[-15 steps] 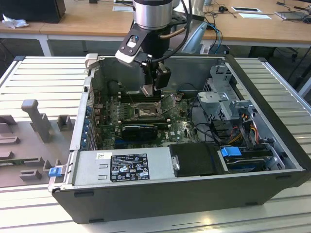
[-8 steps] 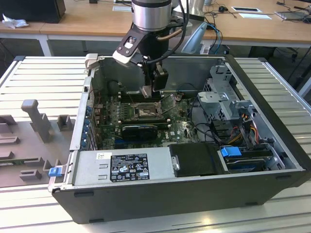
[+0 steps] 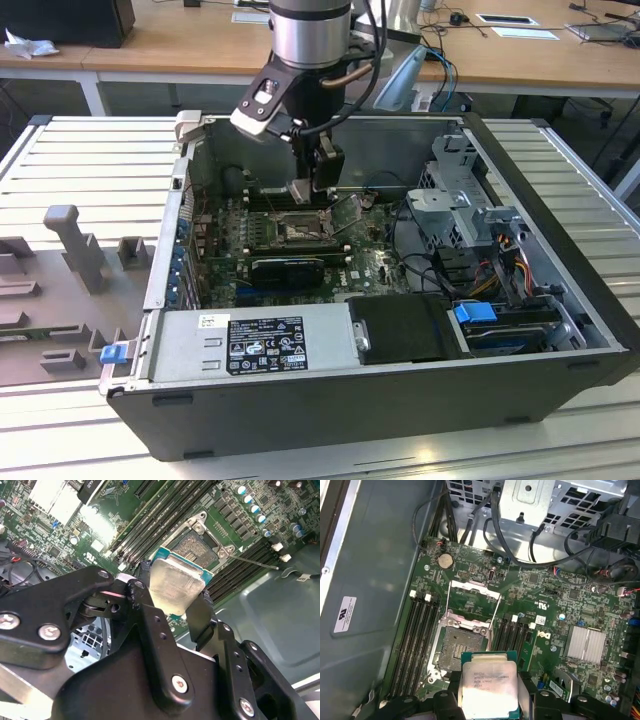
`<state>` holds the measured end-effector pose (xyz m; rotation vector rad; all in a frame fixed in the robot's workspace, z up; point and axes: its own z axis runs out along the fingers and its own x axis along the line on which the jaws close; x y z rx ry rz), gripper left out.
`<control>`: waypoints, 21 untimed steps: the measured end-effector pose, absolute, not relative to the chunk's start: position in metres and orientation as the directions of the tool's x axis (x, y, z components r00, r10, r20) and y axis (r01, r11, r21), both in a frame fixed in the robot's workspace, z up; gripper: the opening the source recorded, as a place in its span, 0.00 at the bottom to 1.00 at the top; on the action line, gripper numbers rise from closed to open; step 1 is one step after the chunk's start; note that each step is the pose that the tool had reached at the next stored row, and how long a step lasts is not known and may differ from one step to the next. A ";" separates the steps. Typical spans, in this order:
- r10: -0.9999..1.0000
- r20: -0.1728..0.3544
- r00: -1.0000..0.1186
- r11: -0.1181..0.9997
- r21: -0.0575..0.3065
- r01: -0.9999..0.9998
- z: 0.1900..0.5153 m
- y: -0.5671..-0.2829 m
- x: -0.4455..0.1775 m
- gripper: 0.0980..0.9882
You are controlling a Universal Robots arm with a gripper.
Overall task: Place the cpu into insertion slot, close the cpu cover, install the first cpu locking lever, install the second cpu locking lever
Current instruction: 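Place the cpu into insertion slot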
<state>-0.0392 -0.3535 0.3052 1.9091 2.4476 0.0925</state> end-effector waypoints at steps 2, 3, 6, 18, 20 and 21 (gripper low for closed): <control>0.970 0.008 -0.244 0.243 0.069 0.968 0.304 -0.353 -0.039 0.48; 0.970 0.008 -0.244 0.243 0.069 0.968 0.304 -0.353 -0.039 0.48; 0.970 0.008 -0.244 0.243 0.069 0.968 0.303 -0.353 -0.040 0.48; 0.985 0.008 -0.170 0.169 0.069 0.983 0.291 -0.353 -0.047 0.48; 0.985 0.008 -0.170 0.169 0.069 0.983 0.289 -0.353 -0.048 0.48; 0.985 0.008 -0.170 0.169 0.069 0.983 0.288 -0.353 -0.048 0.48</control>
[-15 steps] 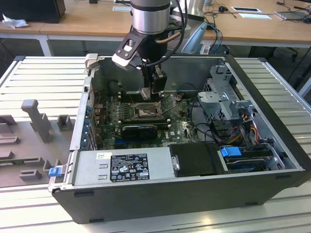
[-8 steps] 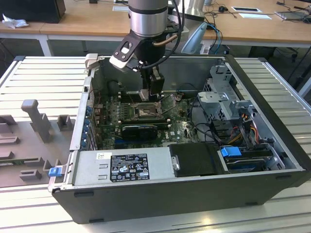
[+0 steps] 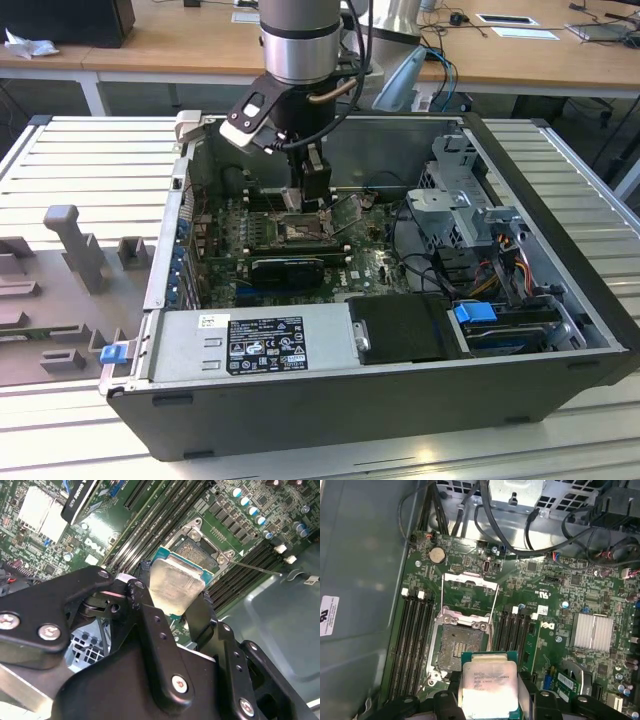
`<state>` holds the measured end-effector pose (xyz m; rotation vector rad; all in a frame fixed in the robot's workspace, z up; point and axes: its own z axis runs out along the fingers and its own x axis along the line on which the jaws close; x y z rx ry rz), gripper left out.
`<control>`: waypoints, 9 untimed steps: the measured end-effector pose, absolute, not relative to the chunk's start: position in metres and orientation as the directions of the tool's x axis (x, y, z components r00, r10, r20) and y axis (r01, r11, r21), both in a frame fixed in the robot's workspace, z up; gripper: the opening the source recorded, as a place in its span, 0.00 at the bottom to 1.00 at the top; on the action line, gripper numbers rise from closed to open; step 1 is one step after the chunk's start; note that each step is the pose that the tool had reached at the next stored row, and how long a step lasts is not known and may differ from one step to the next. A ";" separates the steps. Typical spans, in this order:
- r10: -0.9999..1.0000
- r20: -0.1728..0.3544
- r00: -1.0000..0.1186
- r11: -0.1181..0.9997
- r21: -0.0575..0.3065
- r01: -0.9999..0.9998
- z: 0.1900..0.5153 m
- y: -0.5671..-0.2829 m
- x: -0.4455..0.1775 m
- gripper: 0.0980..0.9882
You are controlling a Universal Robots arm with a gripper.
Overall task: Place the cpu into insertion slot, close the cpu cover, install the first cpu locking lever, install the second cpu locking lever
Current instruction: 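Place the cpu into insertion slot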
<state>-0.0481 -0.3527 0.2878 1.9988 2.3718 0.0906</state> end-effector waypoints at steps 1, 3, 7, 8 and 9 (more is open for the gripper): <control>0.985 0.008 -0.170 0.169 0.070 0.983 0.287 -0.353 -0.048 0.48; 0.991 0.008 -0.132 0.131 0.069 0.989 0.285 -0.353 -0.049 0.48; 0.997 0.008 -0.073 0.072 0.069 0.995 0.283 -0.352 -0.049 0.48; 0.998 0.008 -0.070 0.069 0.070 0.995 0.281 -0.352 -0.049 0.48; 0.998 0.008 -0.070 0.069 0.070 0.995 0.280 -0.352 -0.049 0.48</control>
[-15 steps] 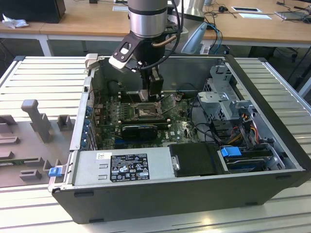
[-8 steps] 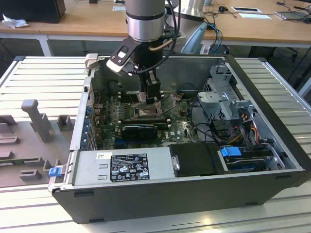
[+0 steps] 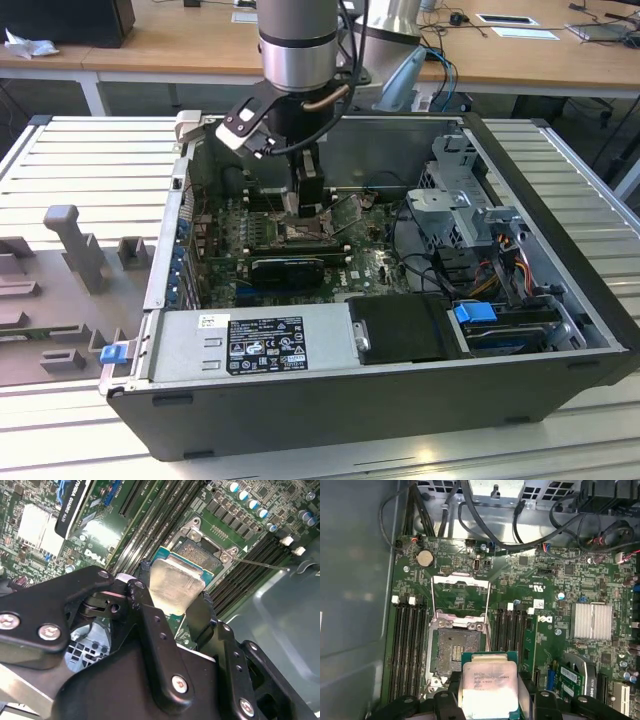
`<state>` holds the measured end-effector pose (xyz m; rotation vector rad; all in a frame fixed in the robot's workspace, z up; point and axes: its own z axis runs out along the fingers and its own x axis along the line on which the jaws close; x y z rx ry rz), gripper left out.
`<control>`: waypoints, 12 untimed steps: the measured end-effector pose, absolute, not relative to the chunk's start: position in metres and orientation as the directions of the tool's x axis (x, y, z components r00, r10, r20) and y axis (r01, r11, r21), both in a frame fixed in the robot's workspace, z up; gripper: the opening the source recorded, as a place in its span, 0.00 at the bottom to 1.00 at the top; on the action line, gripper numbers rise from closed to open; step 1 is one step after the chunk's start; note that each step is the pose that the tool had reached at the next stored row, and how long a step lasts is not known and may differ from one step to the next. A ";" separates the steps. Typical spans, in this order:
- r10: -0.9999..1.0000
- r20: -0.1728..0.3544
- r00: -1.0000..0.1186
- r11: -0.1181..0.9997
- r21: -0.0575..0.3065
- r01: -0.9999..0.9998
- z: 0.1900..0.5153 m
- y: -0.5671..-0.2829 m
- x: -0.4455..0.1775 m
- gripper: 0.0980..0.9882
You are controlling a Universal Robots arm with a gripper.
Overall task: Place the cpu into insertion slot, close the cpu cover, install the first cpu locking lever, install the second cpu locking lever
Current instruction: 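Place the cpu into insertion slot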
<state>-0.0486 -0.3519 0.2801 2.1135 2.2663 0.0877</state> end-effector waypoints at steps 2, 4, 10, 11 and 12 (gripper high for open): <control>0.998 0.008 -0.070 0.069 0.070 0.995 0.279 -0.352 -0.049 0.48; 0.998 0.007 -0.070 0.069 0.069 0.995 0.278 -0.352 -0.049 0.48; 0.999 0.007 -0.033 0.032 0.069 0.997 0.276 -0.352 -0.049 0.48; 1.000 0.007 -0.018 0.017 0.070 0.997 0.275 -0.352 -0.049 0.48; 1.000 0.007 -0.001 0.000 0.070 0.998 0.273 -0.352 -0.049 0.48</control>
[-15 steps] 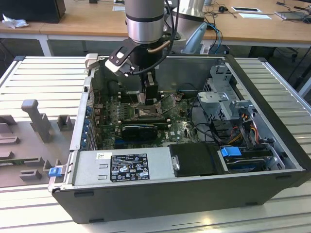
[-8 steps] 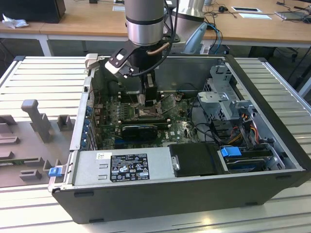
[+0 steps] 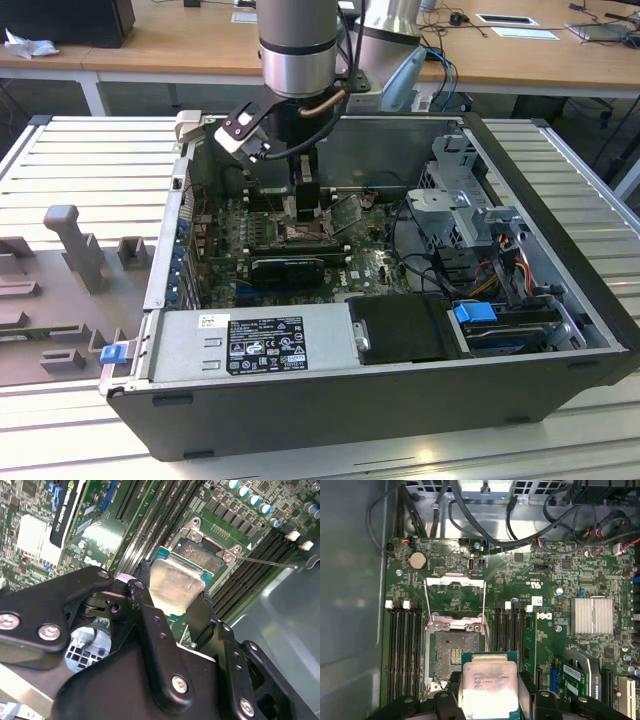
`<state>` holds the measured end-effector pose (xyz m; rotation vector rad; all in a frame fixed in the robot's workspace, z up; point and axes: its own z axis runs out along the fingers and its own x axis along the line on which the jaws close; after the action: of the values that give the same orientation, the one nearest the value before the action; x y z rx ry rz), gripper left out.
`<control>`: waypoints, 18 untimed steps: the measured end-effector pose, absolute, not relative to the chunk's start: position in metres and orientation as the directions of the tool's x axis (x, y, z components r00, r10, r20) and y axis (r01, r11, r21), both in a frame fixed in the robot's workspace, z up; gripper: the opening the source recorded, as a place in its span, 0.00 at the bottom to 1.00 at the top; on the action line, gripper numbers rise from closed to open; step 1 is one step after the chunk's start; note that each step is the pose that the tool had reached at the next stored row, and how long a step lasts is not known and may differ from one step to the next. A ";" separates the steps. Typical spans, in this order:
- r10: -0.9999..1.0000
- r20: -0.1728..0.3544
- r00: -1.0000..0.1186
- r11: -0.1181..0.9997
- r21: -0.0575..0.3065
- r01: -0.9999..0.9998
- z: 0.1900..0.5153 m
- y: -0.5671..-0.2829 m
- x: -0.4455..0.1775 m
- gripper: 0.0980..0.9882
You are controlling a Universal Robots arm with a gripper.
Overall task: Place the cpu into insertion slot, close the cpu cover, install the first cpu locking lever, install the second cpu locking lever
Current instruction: 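Place the cpu into insertion slot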
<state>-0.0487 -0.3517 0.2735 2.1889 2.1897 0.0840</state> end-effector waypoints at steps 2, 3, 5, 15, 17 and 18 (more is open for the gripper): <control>1.000 0.007 0.016 -0.016 0.070 0.997 0.267 -0.352 -0.049 0.48; 1.000 0.006 0.016 -0.016 0.070 0.997 0.265 -0.350 -0.049 0.48; 1.000 0.007 0.016 -0.016 0.070 0.997 0.262 -0.346 -0.048 0.48; 1.000 0.005 0.017 -0.017 0.069 0.997 0.254 -0.337 -0.043 0.48; 1.000 0.005 0.017 -0.017 0.070 0.997 0.250 -0.333 -0.042 0.48; 1.000 0.005 0.017 -0.017 0.070 0.997 0.248 -0.331 -0.042 0.48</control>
<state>-0.0424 -0.3312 0.2477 2.2067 2.1689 0.0808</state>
